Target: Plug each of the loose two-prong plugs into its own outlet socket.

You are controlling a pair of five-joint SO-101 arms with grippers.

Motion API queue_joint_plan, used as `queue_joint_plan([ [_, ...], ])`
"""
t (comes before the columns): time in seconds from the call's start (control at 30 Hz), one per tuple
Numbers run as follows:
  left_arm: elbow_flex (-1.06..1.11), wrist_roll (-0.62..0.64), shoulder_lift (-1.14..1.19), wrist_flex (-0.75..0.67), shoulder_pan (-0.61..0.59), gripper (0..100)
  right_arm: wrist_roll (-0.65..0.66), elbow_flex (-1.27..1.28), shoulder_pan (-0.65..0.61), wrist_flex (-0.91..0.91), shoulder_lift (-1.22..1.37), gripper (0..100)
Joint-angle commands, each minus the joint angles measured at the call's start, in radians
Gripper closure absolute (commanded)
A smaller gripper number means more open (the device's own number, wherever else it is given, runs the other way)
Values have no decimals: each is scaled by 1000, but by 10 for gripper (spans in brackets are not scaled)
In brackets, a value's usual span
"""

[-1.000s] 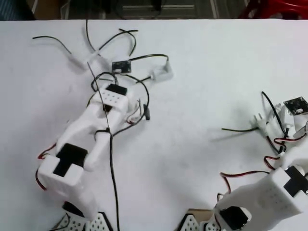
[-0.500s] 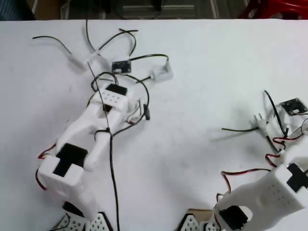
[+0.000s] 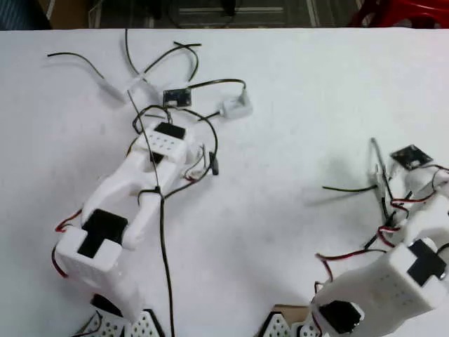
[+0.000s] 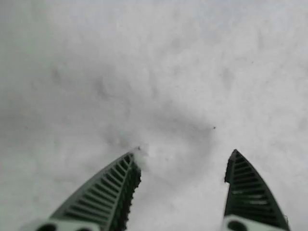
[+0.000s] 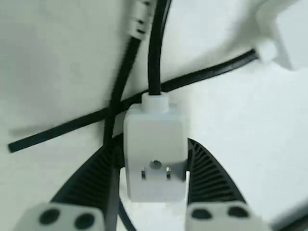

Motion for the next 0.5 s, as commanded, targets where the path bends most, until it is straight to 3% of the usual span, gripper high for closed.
queue_joint_plan([
  [0.0, -11, -8, -68, -12, -58, 718, -8, -18, -70, 145, -237, 980],
  [0.23, -12, -6, -71, -12, -170, 718, -212, -15, -364, 418, -599, 978],
  [0.47, -2, -6, -62, -6, -414, 718, -552, -11, -912, 582, -710, 978],
])
